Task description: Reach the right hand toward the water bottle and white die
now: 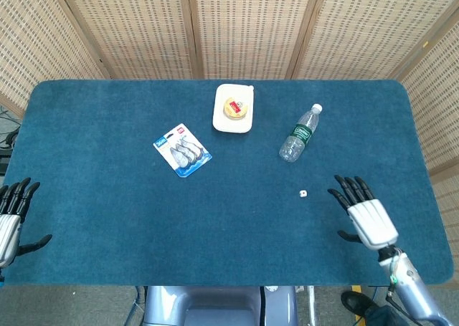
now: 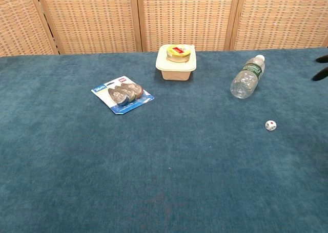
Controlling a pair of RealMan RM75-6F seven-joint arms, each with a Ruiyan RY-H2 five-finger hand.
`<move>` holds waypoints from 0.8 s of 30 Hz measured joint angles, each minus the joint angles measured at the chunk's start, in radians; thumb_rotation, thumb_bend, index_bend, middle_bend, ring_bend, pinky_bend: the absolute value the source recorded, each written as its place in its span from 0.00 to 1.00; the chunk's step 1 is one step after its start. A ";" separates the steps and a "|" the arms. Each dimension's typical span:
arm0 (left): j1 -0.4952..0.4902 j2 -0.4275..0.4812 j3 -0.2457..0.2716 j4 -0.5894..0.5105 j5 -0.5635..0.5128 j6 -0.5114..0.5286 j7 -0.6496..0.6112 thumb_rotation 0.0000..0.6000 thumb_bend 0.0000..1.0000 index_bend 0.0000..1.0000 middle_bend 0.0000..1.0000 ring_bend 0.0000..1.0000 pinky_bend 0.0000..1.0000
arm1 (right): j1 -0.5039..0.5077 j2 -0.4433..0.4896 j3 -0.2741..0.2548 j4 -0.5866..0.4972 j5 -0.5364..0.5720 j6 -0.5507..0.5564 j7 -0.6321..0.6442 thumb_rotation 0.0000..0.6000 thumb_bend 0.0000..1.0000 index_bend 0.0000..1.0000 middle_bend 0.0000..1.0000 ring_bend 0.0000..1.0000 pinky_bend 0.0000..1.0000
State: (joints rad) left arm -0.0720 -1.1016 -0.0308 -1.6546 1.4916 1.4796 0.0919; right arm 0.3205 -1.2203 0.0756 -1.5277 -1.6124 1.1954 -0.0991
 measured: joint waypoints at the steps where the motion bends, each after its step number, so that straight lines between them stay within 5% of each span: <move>1: -0.003 -0.001 -0.003 -0.001 -0.008 -0.006 0.004 1.00 0.03 0.00 0.00 0.00 0.00 | 0.020 -0.005 0.007 0.005 0.016 -0.037 -0.001 1.00 0.22 0.17 0.00 0.00 0.00; 9: -0.025 -0.009 -0.021 -0.001 -0.065 -0.056 0.032 1.00 0.04 0.00 0.00 0.00 0.00 | 0.172 -0.103 0.077 0.084 0.245 -0.280 -0.090 1.00 0.36 0.28 0.00 0.00 0.00; 24: -0.034 0.000 -0.024 -0.004 -0.084 -0.072 0.020 1.00 0.04 0.00 0.00 0.00 0.00 | 0.258 -0.327 0.117 0.308 0.438 -0.322 -0.224 1.00 0.39 0.37 0.00 0.00 0.00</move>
State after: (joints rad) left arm -0.1057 -1.1019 -0.0550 -1.6589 1.4079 1.4074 0.1117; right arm 0.5782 -1.5470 0.1923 -1.2193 -1.1745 0.8738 -0.3233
